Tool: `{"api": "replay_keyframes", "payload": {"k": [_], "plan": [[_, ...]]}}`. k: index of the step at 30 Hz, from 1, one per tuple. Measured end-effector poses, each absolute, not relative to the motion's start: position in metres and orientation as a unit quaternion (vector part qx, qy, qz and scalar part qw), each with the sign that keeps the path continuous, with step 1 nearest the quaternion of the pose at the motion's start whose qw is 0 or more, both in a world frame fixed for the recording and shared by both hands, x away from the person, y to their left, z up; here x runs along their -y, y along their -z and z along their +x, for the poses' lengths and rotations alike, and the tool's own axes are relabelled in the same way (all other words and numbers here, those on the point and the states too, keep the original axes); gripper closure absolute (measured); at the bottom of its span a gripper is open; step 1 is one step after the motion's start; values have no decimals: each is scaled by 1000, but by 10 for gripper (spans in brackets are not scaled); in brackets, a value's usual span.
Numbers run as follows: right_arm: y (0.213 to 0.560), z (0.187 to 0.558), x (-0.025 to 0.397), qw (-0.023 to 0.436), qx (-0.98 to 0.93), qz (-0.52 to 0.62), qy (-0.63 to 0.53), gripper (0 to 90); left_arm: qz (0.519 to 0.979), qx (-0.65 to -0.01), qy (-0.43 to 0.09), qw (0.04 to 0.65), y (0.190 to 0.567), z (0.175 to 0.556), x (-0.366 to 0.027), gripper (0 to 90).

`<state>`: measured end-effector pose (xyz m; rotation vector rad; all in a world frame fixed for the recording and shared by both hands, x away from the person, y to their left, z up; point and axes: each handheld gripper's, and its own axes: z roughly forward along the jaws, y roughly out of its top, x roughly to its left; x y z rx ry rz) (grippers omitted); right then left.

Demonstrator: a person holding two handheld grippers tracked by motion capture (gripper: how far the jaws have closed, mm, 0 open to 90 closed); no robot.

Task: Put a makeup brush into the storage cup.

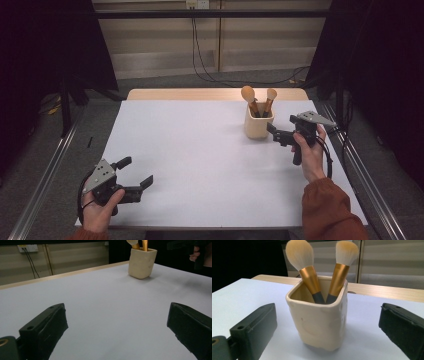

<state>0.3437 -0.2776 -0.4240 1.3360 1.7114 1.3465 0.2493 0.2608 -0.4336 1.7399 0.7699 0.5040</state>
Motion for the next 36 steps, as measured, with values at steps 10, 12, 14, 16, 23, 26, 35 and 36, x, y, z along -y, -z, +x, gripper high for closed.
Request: {"api": "replay_keyframes", "payload": {"k": [10, 12, 14, 16, 23, 26, 35, 36], "plan": [[429, 322, 273, 294, -653, 489, -498, 9, 726, -336, -214, 560, 435, 249, -260, 27], [429, 317, 272, 298, -655, 487, -495, 13, 726, -335, -215, 561, 435, 249, -260, 27], [429, 312, 271, 298, -659, 478, -499, 15, 727, -336, -215, 560, 435, 249, -260, 27], [429, 308, 271, 302, -659, 476, -498, 15, 726, -335, -212, 562, 435, 249, -260, 27], [430, 295, 272, 301, -657, 475, -502, 15, 726, -336, -213, 561, 435, 249, -261, 26], [431, 288, 274, 299, -658, 474, -502, 11, 725, -344, -214, 558, 435, 248, -261, 27], [431, 267, 277, 312, -650, 470, -509, 17, 721, -344, -212, 563, 434, 246, -261, 27], [431, 265, 278, 312, -649, 470, -510, 17, 720, -344, -212, 563, 434, 245, -261, 27]]}}
